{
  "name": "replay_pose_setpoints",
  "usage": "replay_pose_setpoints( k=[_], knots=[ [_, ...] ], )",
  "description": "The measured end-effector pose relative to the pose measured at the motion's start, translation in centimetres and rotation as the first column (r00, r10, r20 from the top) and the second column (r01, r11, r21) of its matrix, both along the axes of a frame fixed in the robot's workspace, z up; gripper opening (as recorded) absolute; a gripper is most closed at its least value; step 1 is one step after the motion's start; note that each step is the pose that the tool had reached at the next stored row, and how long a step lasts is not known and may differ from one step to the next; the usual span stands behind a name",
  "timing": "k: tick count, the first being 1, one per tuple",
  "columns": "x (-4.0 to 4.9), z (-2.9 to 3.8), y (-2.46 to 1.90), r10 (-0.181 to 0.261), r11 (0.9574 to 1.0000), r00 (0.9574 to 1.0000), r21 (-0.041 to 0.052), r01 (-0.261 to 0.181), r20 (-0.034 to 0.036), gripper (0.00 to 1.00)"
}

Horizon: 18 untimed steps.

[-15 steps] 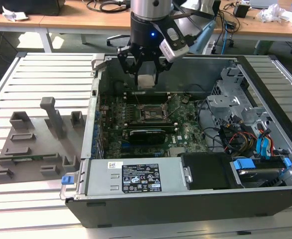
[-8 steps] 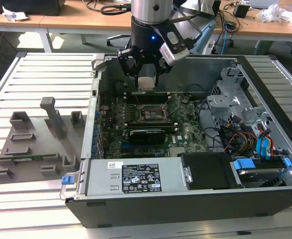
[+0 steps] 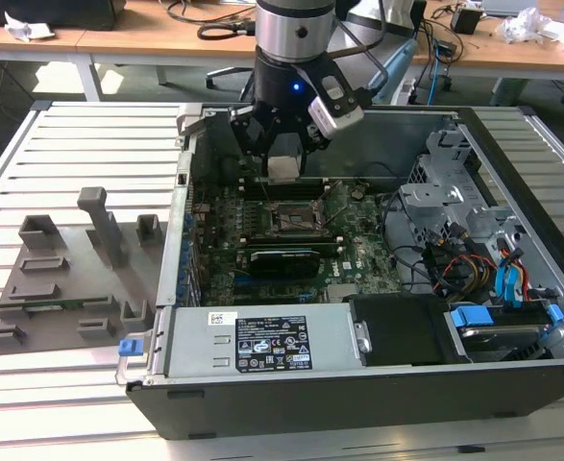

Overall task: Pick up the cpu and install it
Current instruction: 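Pick up the cpu and move it towards the insertion slot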

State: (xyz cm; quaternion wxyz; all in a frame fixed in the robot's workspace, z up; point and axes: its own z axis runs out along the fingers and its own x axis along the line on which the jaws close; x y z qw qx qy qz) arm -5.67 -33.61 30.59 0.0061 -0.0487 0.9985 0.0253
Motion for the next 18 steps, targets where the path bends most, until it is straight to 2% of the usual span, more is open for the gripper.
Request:
replay_pose_setpoints(
  k=[6, 18],
  knots=[
    [1.53, -1.16, 0.41, 0.001, 1.0000, 1.0000, -0.0067, -0.001, -0.0003, 0.55],
    [1.68, -1.20, 0.42, 0.001, 1.0000, 1.0000, -0.0067, -0.001, -0.0002, 0.55]
  ],
)
